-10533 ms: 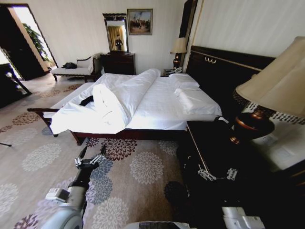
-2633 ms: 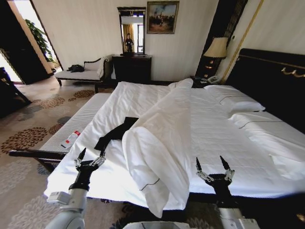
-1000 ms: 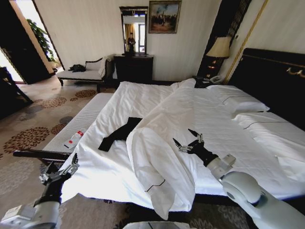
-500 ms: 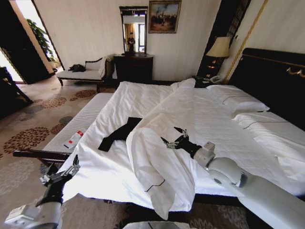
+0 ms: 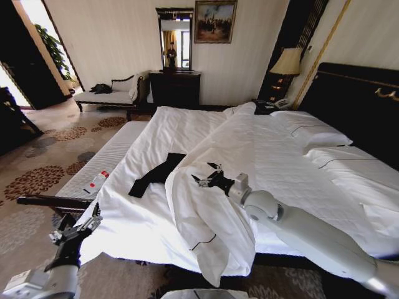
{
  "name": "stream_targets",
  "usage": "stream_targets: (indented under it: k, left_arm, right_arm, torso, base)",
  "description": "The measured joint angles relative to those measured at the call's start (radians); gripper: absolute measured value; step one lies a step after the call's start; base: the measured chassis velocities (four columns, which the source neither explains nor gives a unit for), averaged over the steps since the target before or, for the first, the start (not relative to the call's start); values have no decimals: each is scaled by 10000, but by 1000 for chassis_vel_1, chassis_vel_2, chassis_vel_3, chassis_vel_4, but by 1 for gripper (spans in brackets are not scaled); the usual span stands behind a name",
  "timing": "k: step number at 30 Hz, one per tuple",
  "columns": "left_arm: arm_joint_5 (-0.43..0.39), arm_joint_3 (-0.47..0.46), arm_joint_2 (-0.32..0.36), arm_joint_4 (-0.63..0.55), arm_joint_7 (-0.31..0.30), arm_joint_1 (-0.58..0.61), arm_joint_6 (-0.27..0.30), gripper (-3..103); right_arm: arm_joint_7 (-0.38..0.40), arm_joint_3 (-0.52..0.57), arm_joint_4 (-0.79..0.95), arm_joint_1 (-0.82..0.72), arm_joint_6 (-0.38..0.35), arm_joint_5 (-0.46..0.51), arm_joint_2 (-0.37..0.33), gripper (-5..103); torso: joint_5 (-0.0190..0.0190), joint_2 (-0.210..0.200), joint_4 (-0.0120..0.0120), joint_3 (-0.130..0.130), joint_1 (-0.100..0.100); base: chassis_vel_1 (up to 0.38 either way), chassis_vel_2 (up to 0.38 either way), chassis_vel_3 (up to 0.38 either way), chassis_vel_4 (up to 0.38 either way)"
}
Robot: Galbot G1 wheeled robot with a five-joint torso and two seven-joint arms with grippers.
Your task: Fold the clothes on the bed.
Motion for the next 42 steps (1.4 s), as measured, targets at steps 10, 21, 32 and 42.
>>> stream_targets:
  k: [10,21,32,42]
  left_arm:
    - [-438,-327,123,1,-47,-223,41,100]
    - [-962,-690,389,5,-49,-482,140,100]
    - [-1249,-891,551,227,-55,-661,167,100]
    - [-1289,-889,588,319,-54,-727,180,100]
  right_arm:
    - [482,-1565,-1047,1262,-386,-24,1013,100]
    - [848,-2246,-1626,2291,-507,220,1627,88]
    - [1231,-2496,-1774,2289,-854,203,1669,44]
    - [1364,-2426,-1792,2216,-747,228,1650,13]
  torso:
    - [0,0,-1,0,0]
    - [-1,1,0,0,0]
    - [0,1,0,0,-2]
    - [1,1,0,0,-1]
  base:
    - [0,0,0,0]
    - [0,0,0,0]
    - [0,0,0,0]
    - [0,0,0,0]
